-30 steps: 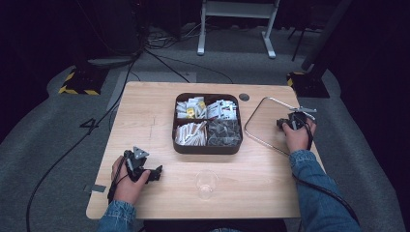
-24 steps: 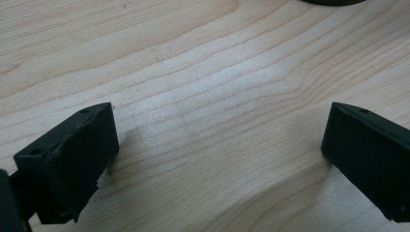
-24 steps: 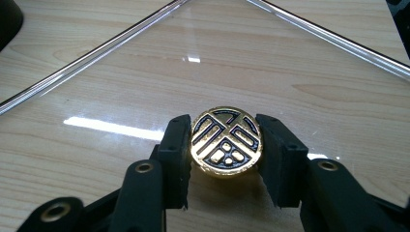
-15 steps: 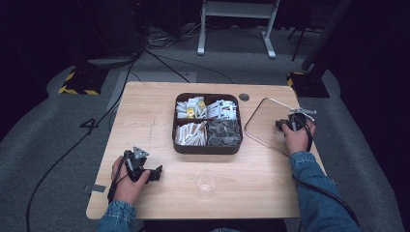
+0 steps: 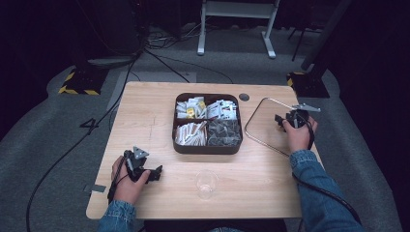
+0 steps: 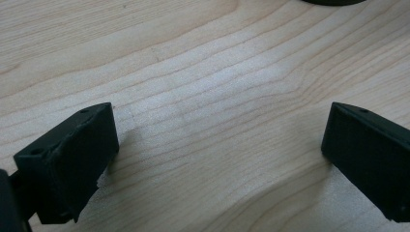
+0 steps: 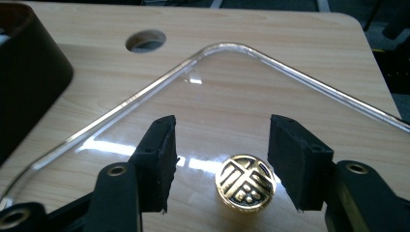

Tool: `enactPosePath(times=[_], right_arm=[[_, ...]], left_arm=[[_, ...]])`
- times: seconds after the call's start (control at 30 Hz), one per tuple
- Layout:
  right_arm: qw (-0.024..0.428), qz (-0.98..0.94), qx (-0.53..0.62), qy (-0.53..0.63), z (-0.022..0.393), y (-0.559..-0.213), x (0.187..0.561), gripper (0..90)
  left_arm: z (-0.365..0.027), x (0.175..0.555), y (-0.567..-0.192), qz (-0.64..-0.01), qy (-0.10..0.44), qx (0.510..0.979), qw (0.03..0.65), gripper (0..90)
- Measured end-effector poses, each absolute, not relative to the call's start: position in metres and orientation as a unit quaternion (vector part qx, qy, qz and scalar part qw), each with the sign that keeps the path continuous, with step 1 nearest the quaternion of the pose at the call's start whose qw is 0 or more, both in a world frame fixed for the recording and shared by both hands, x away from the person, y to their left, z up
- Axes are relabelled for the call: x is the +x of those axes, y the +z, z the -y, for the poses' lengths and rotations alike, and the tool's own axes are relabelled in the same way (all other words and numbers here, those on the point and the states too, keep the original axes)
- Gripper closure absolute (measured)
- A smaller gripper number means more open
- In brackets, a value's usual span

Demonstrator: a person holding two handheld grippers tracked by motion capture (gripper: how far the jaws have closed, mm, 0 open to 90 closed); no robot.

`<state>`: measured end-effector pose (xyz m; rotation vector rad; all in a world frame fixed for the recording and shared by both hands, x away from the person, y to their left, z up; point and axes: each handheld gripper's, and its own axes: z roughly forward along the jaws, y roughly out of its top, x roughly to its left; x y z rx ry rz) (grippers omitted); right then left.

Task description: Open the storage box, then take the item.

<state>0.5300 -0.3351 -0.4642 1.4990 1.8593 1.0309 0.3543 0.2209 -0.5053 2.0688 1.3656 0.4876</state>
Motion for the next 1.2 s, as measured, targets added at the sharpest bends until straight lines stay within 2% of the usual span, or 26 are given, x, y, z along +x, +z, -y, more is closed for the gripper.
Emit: enactPosePath(times=[0.67, 1.2], right_arm=[[0.279, -0.686, 0.482, 0.468, 0.301, -0.412, 0.503, 44.2], [0.223, -0.731, 0.417, 0.492, 0.242, -0.401, 0.487, 44.0]], left_arm=[[-0.218, 0.357, -0.505, -0.51, 0.181, 0.784, 0.305, 0.0], [-0.217, 0.355, -0.505, -0.509, 0.181, 0.785, 0.305, 0.1]])
